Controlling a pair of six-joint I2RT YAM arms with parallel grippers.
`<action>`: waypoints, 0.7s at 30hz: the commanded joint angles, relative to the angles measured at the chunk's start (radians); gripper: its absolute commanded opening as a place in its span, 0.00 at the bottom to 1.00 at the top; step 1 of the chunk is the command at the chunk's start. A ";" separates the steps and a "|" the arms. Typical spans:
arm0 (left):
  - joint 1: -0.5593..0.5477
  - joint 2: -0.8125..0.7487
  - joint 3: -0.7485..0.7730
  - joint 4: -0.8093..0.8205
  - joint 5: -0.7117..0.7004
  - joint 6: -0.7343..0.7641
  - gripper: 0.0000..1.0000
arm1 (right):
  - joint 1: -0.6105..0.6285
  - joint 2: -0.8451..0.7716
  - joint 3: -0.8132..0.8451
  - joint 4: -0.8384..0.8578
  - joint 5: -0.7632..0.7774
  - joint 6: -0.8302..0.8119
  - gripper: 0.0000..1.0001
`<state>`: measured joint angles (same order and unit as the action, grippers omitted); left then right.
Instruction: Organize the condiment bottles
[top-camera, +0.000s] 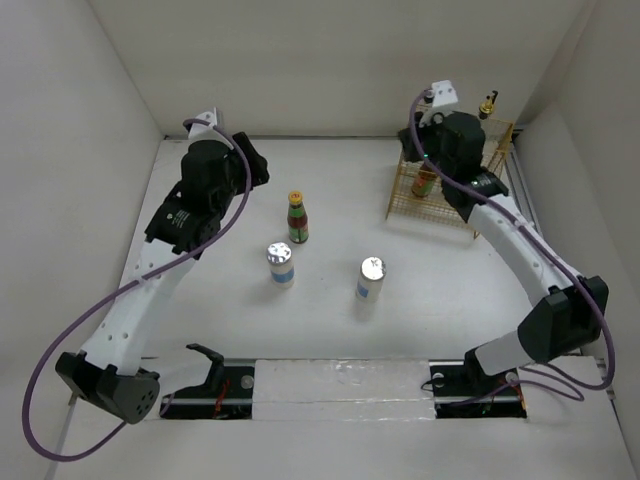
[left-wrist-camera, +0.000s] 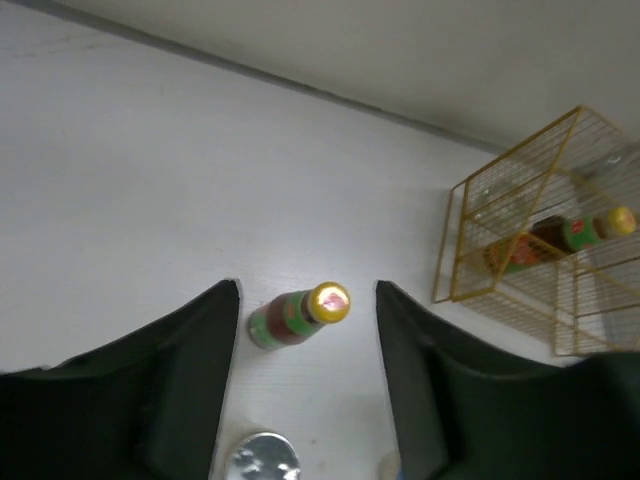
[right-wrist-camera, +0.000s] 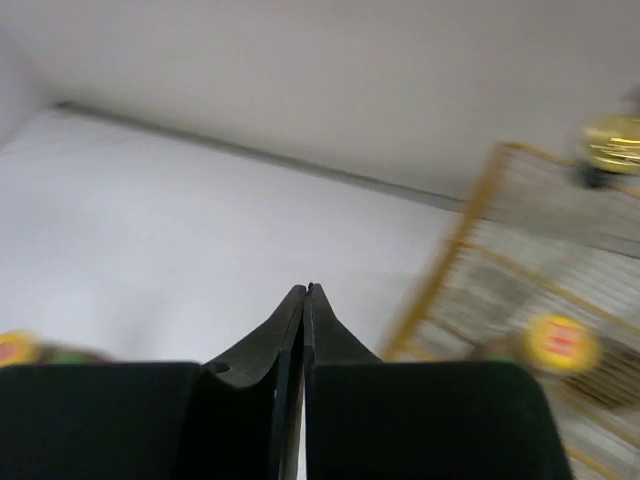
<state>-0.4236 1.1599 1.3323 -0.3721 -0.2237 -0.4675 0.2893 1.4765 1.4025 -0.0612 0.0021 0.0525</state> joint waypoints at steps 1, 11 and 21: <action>0.003 -0.042 0.086 0.003 -0.026 0.013 0.49 | 0.154 0.030 -0.048 0.029 -0.138 -0.040 0.02; 0.003 -0.072 0.105 -0.027 -0.055 0.013 0.69 | 0.429 0.260 0.048 0.066 -0.286 -0.071 0.95; 0.003 -0.103 0.053 -0.036 -0.032 0.004 0.72 | 0.448 0.501 0.191 0.165 -0.196 -0.052 0.59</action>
<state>-0.4236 1.0836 1.4067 -0.4183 -0.2626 -0.4606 0.7391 1.9671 1.5314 -0.0002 -0.2298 -0.0059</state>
